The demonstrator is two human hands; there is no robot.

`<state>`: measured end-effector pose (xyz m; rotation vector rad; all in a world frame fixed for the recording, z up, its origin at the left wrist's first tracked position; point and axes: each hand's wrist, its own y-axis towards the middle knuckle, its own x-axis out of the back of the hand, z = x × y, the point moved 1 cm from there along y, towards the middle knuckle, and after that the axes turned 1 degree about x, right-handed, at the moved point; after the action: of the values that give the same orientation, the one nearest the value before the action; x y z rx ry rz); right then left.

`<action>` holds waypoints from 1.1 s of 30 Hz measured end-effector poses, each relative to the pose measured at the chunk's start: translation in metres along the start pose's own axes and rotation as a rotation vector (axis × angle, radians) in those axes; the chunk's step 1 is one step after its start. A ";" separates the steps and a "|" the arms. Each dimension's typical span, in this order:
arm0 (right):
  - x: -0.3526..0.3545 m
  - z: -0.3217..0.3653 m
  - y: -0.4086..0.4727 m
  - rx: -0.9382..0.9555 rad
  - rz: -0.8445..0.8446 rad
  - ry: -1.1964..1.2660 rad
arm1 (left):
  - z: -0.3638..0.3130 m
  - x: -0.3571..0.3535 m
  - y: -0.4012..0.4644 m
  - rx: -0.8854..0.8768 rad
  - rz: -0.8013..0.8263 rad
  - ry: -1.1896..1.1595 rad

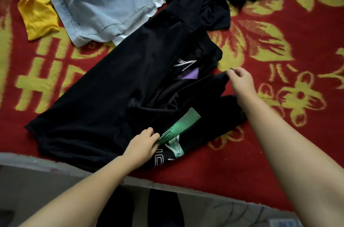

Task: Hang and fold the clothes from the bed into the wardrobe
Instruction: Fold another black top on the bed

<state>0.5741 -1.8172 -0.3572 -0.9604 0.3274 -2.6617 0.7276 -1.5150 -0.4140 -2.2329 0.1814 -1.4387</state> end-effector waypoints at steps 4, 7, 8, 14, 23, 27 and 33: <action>0.054 -0.001 -0.023 0.120 -0.218 0.078 | -0.003 0.025 -0.025 -0.229 -0.169 -0.064; 0.067 -0.052 -0.041 -0.025 -0.194 -0.188 | -0.013 0.013 -0.039 -0.305 -0.086 0.094; 0.065 -0.073 -0.045 -0.116 -0.146 -0.226 | -0.014 0.005 -0.043 -0.265 -0.016 0.149; 0.026 -0.108 -0.056 -0.405 0.121 -0.080 | -0.004 -0.036 -0.054 -0.018 0.066 0.299; 0.053 -0.082 -0.054 -0.327 -0.206 -0.272 | -0.001 -0.012 -0.065 -0.182 0.086 0.187; 0.051 -0.085 -0.064 -0.453 -0.064 -0.492 | 0.004 -0.012 -0.070 -0.171 0.369 0.147; 0.002 -0.003 0.007 -0.032 0.025 -0.549 | 0.018 0.047 0.007 0.085 -0.123 -0.155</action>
<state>0.5722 -1.8239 -0.3606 -1.6203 0.2511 -2.2509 0.7654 -1.5322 -0.3847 -2.3075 -0.0676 -1.3005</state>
